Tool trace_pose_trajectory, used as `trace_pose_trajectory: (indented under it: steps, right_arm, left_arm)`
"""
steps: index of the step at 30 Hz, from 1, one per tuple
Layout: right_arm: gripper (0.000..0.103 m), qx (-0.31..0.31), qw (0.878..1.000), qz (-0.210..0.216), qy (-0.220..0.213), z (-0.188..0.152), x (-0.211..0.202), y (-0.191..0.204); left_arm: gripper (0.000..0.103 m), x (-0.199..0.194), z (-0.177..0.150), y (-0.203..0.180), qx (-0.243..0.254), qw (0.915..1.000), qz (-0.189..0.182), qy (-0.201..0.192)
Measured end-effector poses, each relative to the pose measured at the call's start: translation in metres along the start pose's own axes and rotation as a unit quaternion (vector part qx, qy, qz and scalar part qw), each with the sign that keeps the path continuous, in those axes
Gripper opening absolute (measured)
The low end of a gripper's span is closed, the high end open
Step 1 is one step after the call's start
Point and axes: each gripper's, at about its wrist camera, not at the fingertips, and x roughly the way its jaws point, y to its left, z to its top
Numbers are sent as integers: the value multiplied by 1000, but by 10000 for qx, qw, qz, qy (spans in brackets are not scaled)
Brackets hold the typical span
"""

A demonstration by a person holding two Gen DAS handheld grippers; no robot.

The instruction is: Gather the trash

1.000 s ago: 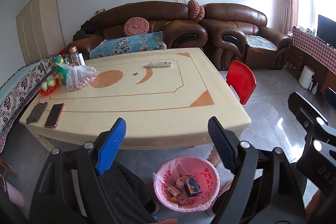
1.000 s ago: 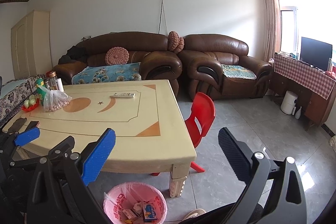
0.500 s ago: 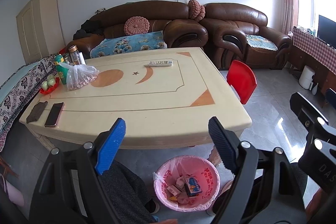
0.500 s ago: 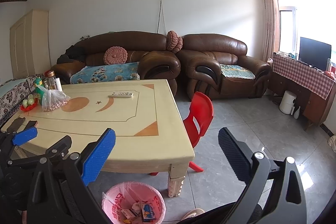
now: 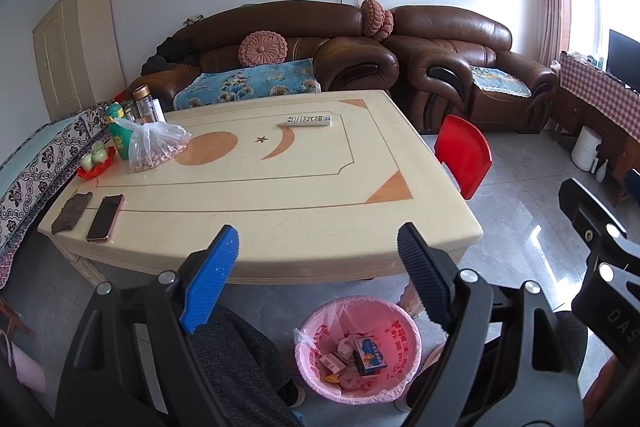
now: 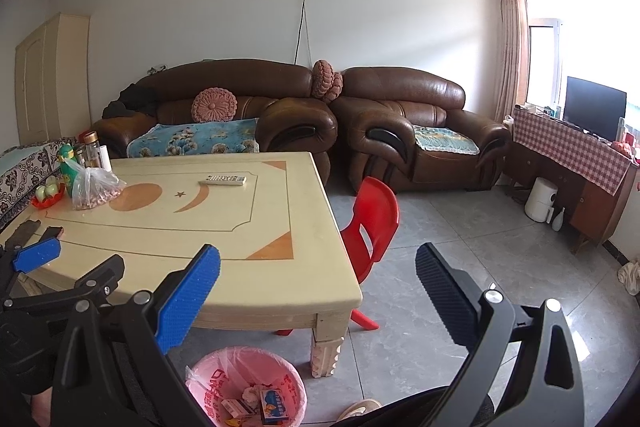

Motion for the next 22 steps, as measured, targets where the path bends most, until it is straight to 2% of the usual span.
trace_pose_trajectory:
  steps: [11, 16, 22]
  right_arm:
    - [96, -48, 10000, -9, 13, 0, 3, 1]
    - [96, -46, 10000, 17, 37, 0, 4, 0]
    - [96, -56, 10000, 21, 40, -1, 5, 0]
  left_arm:
    - [84, -1, -1, 0, -29, 9999, 78, -61]
    - [85, 4, 2, 1, -43, 9999, 56, 110]
    - [88, 3, 2, 2, -71, 9999, 60, 105]
